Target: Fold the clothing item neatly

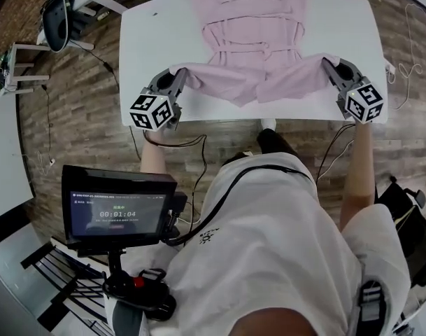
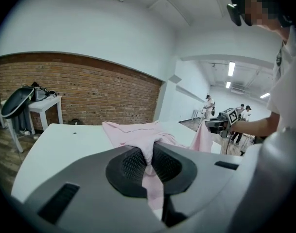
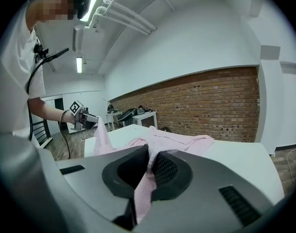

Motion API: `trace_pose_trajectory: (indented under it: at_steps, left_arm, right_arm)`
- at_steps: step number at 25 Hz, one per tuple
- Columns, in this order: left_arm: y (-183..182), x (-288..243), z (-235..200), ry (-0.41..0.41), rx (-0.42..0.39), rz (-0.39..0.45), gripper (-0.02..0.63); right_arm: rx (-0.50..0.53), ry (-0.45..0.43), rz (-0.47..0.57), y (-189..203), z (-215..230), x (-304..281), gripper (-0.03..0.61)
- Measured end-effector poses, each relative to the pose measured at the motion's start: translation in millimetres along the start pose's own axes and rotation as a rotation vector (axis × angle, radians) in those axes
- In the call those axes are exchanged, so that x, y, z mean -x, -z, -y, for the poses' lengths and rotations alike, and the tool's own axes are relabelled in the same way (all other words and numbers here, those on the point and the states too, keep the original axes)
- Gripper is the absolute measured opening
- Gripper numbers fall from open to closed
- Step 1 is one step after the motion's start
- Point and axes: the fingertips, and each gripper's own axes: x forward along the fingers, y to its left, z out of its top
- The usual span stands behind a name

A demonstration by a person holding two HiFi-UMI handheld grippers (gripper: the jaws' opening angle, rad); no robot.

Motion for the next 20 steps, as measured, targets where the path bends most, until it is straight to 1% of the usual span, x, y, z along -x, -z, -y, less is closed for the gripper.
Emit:
trace_pose_trajectory:
  at_steps: [3, 7, 13, 16, 20]
  left_arm:
    - [5.1, -25.8, -25.0, -0.041, 0.046, -0.047, 0.012]
    - [8.0, -59.5, -53.4, -0.101, 0.064, -0.108, 0.012]
    - [29.7, -106.9, -102.3, -0.203, 0.114, -0.213, 0.012]
    - [42.0, -118.6, -113.0, -0.242, 0.127, -0.253, 0.012]
    - [53.2, -127.4, -123.5, -0.259, 0.115, -0.302, 0.014]
  right_arm:
    - [-0.005, -0.026, -0.037, 9.8, 23.9, -27.9, 0.009]
    - [-0.022, -0.051, -0.084, 23.7, 55.5, -61.7, 0.008]
    - [-0.067, -0.086, -0.161, 52.6, 101.2, -103.6, 0.009]
    - [-0.079, -0.094, -0.201, 66.9, 108.4, -109.1, 0.009]
    - [-0.085, -0.111, -0.247, 73.8, 106.9, -121.2, 0.009]
